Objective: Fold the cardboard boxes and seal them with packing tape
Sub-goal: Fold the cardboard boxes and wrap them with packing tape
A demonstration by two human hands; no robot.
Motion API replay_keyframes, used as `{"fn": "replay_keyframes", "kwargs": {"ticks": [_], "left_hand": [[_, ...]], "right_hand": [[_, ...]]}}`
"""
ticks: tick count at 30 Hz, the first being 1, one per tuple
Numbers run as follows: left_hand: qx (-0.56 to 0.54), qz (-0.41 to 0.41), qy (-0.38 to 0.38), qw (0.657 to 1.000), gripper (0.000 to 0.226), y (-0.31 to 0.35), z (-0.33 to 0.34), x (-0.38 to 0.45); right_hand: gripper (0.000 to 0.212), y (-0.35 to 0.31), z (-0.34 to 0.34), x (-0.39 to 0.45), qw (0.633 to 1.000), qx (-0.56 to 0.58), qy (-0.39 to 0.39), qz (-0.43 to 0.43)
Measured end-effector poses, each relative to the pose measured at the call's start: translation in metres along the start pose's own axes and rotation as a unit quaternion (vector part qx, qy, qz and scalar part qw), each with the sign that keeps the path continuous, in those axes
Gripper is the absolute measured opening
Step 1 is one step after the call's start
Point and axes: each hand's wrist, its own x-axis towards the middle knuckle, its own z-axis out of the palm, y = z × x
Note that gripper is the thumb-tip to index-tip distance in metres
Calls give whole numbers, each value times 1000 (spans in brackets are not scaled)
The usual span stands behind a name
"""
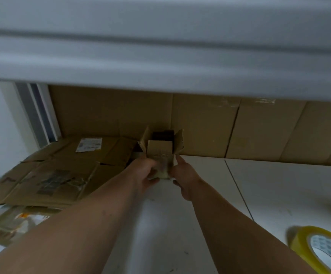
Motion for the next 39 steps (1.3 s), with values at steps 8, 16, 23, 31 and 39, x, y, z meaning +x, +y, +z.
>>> {"fn": "replay_keyframes", "kwargs": {"ticks": [8, 16, 23, 31, 39], "left_hand": [[162, 135, 32, 977, 32, 3, -21, -19], [589, 149, 111, 786, 55, 7, -113, -48], [703, 105, -11, 703, 84, -8, -157, -90], [588, 164, 28, 791, 80, -2, -168, -116], [622, 323, 201, 684, 74, -27, -163, -157]], "right_hand": [[38, 10, 17, -13, 995, -16, 88, 37], [25, 0, 97, -44, 992, -77, -78, 69], [17, 1, 136, -52, 996, -85, 3, 4], [17, -26, 138, -69, 998, 63, -6, -10], [6, -29, 122, -106, 975, 208, -56, -46]]}}
